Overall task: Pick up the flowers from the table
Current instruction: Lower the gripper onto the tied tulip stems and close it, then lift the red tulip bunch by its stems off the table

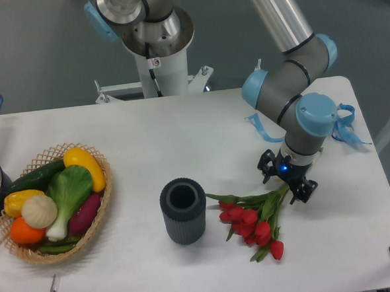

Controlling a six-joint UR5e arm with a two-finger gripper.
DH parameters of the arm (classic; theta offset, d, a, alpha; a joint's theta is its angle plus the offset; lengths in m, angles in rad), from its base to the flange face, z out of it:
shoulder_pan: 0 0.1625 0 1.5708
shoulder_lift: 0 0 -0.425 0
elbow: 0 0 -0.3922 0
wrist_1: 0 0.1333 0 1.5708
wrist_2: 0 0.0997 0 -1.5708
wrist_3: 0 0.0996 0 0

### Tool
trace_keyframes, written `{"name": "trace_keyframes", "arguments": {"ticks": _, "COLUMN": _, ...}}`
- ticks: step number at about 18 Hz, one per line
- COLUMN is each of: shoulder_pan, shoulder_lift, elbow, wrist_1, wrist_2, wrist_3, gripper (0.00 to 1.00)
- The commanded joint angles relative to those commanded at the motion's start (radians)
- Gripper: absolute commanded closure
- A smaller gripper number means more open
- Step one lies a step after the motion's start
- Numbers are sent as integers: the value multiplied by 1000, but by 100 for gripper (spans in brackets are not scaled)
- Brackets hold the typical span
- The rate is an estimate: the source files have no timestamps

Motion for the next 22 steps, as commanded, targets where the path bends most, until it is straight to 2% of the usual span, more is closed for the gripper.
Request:
{"name": "trace_keyframes", "arguments": {"ticks": 1, "shoulder_pan": 0, "shoulder_lift": 0, "elbow": 0, "wrist_1": 0, "wrist_2": 0, "wrist_3": 0, "gripper": 26}}
{"name": "trace_keyframes", "arguments": {"ticks": 13, "shoulder_pan": 0, "shoulder_lift": -3, "elbow": 9, "wrist_1": 3, "wrist_2": 0, "wrist_3": -3, "gripper": 63}}
{"name": "trace_keyframes", "arguments": {"ticks": 17, "shoulder_pan": 0, "shoulder_lift": -2, "elbow": 11, "wrist_1": 3, "wrist_2": 0, "wrist_3": -5, "gripper": 66}}
{"name": "trace_keyframes", "arguments": {"ticks": 22, "shoulder_pan": 3, "shoulder_lift": 5, "elbow": 15, "wrist_1": 2, "wrist_2": 0, "wrist_3": -6, "gripper": 78}}
